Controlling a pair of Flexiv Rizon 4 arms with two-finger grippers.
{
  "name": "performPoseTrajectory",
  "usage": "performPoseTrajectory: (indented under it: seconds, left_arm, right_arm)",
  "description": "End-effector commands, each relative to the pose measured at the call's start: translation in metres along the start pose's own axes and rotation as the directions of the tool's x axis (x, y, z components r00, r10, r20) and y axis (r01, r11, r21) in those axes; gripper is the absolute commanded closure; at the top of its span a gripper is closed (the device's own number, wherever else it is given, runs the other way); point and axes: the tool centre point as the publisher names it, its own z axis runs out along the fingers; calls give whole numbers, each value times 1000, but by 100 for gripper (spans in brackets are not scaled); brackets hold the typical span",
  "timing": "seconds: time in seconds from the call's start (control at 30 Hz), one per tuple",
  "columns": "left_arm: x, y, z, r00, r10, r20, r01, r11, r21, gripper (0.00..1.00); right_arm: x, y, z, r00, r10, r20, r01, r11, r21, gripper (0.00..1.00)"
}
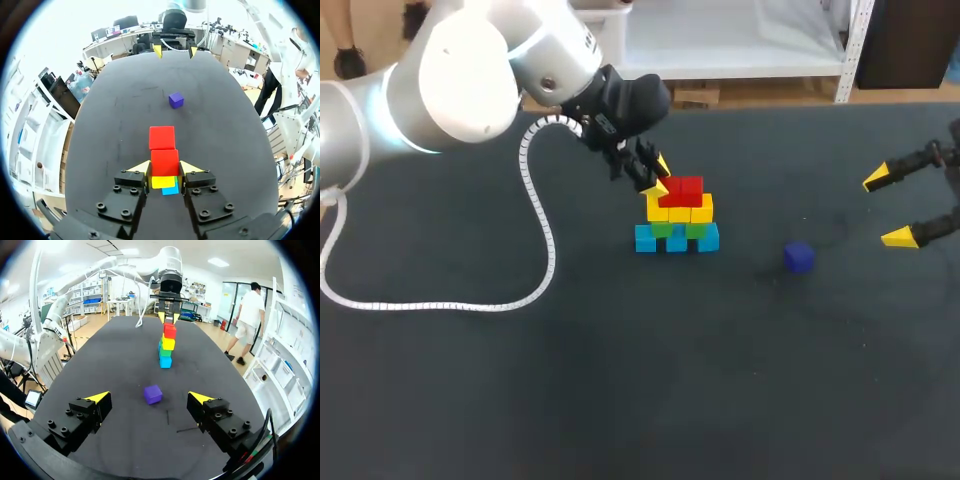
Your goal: Place the blue cubes, place green cubes on the blue cubes, place the yellow cubes on the green cubes, then place the red cubes on the yellow cubes, and place purple cube on the red cubes.
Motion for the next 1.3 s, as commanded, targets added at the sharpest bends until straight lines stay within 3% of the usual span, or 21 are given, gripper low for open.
performPoseTrajectory:
  seconds: [0.03, 0.17, 0.53, 0.6, 0.73, 0.8, 0.87, 1.07, 1.3]
  left_arm:
    - [0, 3, 1, 1000, 2, -1, -2, 1000, 7, 100]
    - [1, 4, 2, 1000, 2, 0, -2, 1000, 8, 100]
    - [0, 6, 2, 1000, 2, -1, -2, 1000, 10, 77]
    - [0, 6, 1, 1000, 2, -2, -2, 1000, 11, 65]
    - [0, 7, 1, 1000, -1, -3, 1, 1000, 11, 51]
    - [0, 7, 1, 1000, -2, -3, 2, 1000, 12, 30]
    - [1, 7, 1, 1000, -4, -4, 4, 1000, 13, 19]
    - [2, 6, -1, 1000, -10, -6, 11, 1000, 12, 0]
    - [5, 0, -17, 999, -21, 32, 21, 1000, 2, 0]
  right_arm:
    - [0, 0, 0, 1000, -1, 1, 1, 1000, 0, 0]
    - [0, 0, 0, 1000, -1, 1, 1, 1000, 0, 0]
    - [0, 0, 0, 1000, -1, 1, 1, 1000, 0, 0]
    - [0, 0, 0, 1000, -1, 1, 1, 1000, 0, 0]
    - [0, 0, 0, 1000, -1, 1, 1, 1000, 0, 0]
    - [0, 0, 0, 1000, -1, 1, 1, 1000, 0, 0]
    - [0, 0, 0, 1000, -1, 1, 1, 1000, 0, 0]
    - [0, 0, 0, 1000, -1, 1, 1, 1000, 0, 0]
    - [0, 0, 0, 1000, -1, 1, 1, 1000, 0, 0]
